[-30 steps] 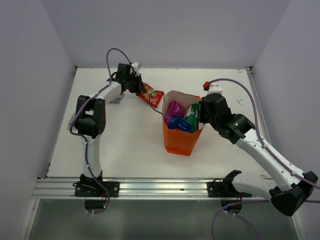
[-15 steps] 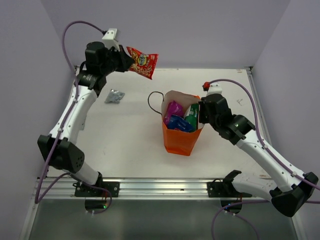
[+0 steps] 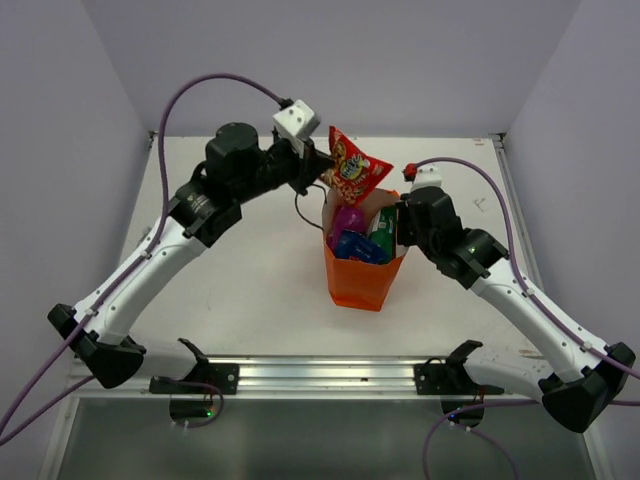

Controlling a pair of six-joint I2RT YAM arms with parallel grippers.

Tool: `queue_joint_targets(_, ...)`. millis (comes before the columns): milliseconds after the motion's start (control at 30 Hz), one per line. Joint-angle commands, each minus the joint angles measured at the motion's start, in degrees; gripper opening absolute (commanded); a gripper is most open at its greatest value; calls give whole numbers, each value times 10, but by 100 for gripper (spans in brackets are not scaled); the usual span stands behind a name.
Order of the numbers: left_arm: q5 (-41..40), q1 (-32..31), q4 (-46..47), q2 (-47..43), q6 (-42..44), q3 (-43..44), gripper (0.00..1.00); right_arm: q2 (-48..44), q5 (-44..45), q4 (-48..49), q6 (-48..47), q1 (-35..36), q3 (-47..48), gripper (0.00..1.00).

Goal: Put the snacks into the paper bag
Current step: Place the snack in the paper bag.

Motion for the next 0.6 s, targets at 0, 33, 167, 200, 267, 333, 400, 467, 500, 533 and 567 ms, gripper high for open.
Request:
queue_joint_targets(0,-73,-70,1,-17,110,-23,0,1,-3,16,-14,-2,2,0)
queue_joint_targets(33,-100,-85,-4,-11,135,-29,0,-3,-4,16,-14,-1,2,0)
queue_joint_targets(167,-193,-147,-29,28,178,-30,0,-12,-5,24,-14,-1,-6,0)
queue_joint_targets(200,-215,-156,-19,38,188,-36,0,-14,-8,27,-15,-2,-11,0)
queue_joint_targets(267,-267,-182,7,40,227,-68,0,-15,-14,30,-16,-2,-10,0)
queue_joint_targets(333,-312,-199,50,42,252,-98,0,-13,-23,29,-23,-2,-5,0)
queue_joint_targets(400,-346,-213,83,45,285,-112,0,-8,-24,23,-24,-2,3,0)
queue_joint_targets(467,-365,-218,117,46,316,-139,0,-8,-28,22,-28,-2,5,0)
queue_joint_targets(500,-370,-219,154,49,326,-149,0,-8,-32,22,-28,-2,7,0)
queue_joint_targets(533,-373,-219,171,52,344,-165,0,-8,-37,23,-28,-2,8,0)
queue_joint_targets(567,-372,-220,183,53,351,-168,0,-7,-37,21,-26,-1,9,0)
